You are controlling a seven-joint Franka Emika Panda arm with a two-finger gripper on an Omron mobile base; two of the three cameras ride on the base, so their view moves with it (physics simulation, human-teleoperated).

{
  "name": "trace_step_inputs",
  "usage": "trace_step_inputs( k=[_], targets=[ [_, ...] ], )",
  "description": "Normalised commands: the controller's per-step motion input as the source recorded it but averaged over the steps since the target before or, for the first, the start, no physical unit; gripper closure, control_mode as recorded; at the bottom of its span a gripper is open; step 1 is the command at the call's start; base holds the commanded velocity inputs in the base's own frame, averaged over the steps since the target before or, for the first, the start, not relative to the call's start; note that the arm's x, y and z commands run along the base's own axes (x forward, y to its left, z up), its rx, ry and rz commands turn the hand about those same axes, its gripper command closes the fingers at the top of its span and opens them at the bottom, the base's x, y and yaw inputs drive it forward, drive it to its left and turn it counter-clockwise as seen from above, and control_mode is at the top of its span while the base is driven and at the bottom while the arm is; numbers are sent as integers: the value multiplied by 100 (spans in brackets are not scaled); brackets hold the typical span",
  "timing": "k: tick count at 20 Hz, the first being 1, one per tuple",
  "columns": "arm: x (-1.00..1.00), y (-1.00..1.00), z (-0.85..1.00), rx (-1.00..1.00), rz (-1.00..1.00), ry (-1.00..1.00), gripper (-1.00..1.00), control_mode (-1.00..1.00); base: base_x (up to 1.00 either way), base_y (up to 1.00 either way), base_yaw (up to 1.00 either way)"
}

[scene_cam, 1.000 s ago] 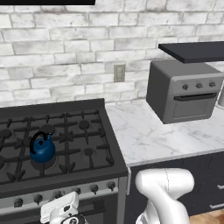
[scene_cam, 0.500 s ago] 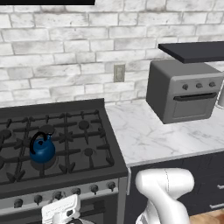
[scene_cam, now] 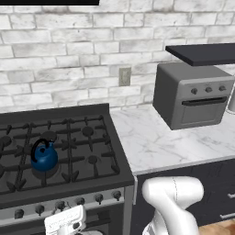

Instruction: The kettle is done boiling. Turn off the stove, then wait for 300 timesteps before moving the kettle to the dining table.

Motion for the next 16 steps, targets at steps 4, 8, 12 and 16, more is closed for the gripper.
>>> trace_step_inputs(
  k=[4,8,12,16],
  targets=[
    [-44,14,33,30,0,-5,-100,-100,0,0,0],
    [-41,20,16,35,0,0,-100,-100,0,0,0],
    [-35,27,8,36,0,0,-100,-100,0,0,0],
    [-37,36,7,34,0,0,-100,-100,0,0,0]
  ],
)
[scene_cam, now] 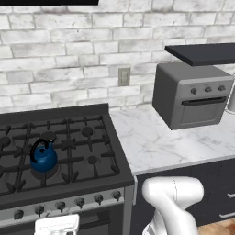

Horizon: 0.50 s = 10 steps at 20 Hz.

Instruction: The kettle is done boiling. Turn off the stove, then wait for 300 timesteps before moving the kettle to the dining table.

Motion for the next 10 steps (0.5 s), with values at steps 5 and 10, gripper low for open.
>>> trace_step_inputs(
  k=[5,10],
  targets=[
    [-42,27,18,32,0,0,-100,-100,0,0,0],
    [-50,2,37,31,0,-2,-100,-100,0,0,0]
  ],
)
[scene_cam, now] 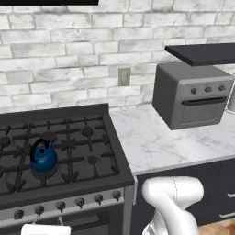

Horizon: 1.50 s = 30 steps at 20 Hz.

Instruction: The kettle is done boiling. Turn off the stove, then wait for 300 timesteps before moving the kettle to the dining table.

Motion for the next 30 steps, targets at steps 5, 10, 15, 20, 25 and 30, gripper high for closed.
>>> trace_step_inputs(
  k=[5,10,15,20,25,30],
  targets=[
    [-28,8,55,30,0,0,-100,-100,0,0,0],
    [-6,12,50,29,-1,0,-100,-100,0,0,0],
    [0,13,44,28,-2,0,-100,-100,0,0,0],
    [2,13,31,27,-1,0,-100,-100,0,0,0],
    [9,6,25,27,-1,1,-100,-100,0,0,0],
    [22,0,22,23,0,11,-100,-100,0,0,0]
  ],
)
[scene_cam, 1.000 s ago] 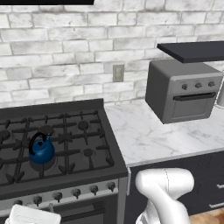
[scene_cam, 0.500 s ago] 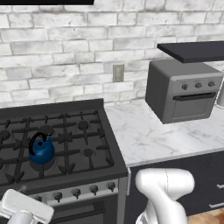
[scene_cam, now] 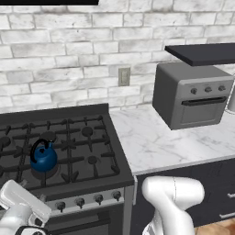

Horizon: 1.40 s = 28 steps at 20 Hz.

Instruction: The kettle is done boiling. Turn off the stove, then wait for 300 timesteps before moving the kettle to the dining table.

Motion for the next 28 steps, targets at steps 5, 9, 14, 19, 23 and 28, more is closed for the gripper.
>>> trace_step_inputs(
  k=[5,9,14,19,23,28],
  targets=[
    [30,0,24,19,0,16,-100,-100,0,0,0],
    [33,6,23,16,0,15,-100,-100,0,0,0],
    [32,9,18,12,0,13,-100,-100,0,0,0],
    [17,3,7,9,0,9,-100,-100,0,0,0],
    [0,-3,0,3,0,0,-100,-100,0,0,0],
    [3,0,0,0,0,0,-100,-100,0,0,0]
  ],
)
